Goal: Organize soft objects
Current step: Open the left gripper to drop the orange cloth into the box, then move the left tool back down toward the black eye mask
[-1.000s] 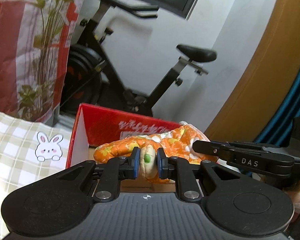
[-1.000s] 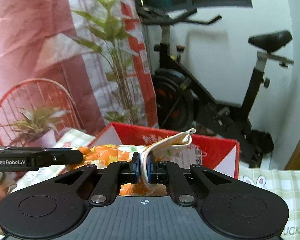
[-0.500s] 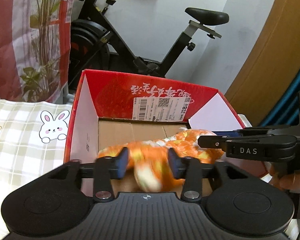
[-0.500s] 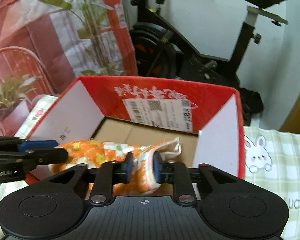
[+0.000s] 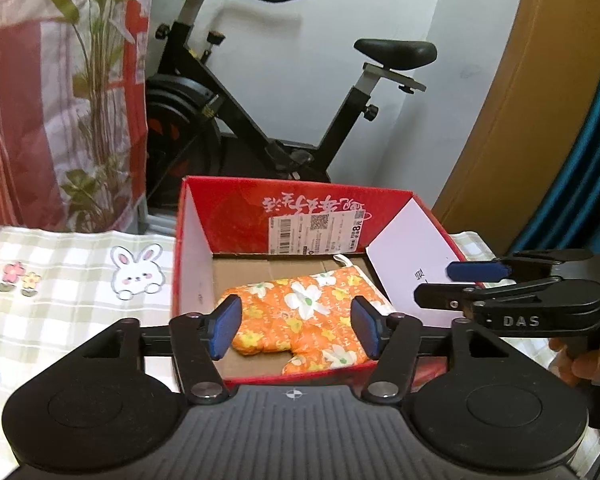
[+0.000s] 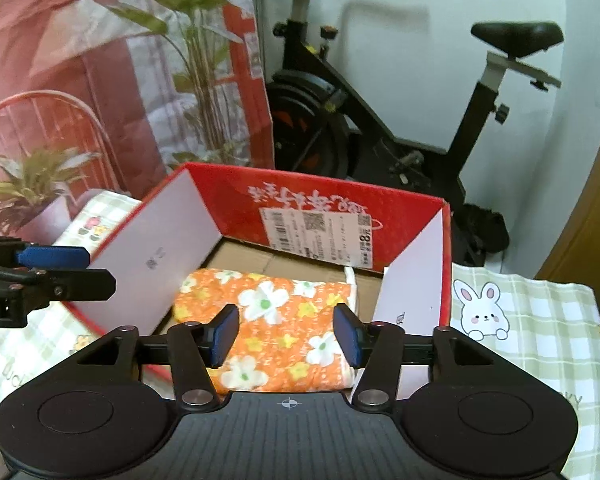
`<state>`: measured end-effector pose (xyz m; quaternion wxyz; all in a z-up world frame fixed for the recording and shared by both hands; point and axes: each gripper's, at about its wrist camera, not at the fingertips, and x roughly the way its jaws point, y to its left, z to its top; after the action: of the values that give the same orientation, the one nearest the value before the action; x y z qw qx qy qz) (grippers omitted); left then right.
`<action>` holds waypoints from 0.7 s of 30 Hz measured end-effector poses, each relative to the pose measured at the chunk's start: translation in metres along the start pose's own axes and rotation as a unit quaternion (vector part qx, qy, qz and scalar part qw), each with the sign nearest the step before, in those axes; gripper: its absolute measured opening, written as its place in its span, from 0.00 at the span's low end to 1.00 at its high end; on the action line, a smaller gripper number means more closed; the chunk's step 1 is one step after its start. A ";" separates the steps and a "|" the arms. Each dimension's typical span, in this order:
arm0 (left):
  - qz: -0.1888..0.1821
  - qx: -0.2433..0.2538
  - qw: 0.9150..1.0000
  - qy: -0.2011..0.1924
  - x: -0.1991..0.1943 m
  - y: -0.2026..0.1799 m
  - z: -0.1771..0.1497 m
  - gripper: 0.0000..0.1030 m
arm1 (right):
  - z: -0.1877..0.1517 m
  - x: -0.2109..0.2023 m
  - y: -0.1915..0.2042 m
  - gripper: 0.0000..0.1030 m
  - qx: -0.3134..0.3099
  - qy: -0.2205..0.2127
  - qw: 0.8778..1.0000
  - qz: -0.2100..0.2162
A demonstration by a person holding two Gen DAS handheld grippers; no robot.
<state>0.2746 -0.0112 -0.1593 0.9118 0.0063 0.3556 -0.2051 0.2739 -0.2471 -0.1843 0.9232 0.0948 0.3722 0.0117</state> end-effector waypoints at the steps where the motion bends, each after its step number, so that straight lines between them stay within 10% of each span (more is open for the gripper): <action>1: 0.001 0.006 1.000 -0.002 -0.006 -0.002 -0.001 0.69 | -0.001 -0.007 0.003 0.64 -0.001 -0.006 1.000 0.004; 4: 0.012 0.019 1.000 -0.012 -0.025 -0.006 -0.005 0.93 | -0.007 -0.031 0.014 0.85 -0.001 -0.028 1.000 -0.004; 8: 0.022 0.023 0.999 -0.030 -0.048 -0.012 -0.012 0.98 | -0.016 -0.056 0.022 0.99 0.002 -0.049 0.999 -0.019; 21: 0.040 0.031 0.997 -0.051 -0.096 -0.025 -0.052 1.00 | -0.063 -0.120 0.046 1.00 0.008 -0.099 0.995 -0.030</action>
<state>0.1676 0.0096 -0.1325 0.9355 0.0381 0.3021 -0.1793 0.1459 -0.2026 -0.1376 0.9546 0.0921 0.2819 -0.0285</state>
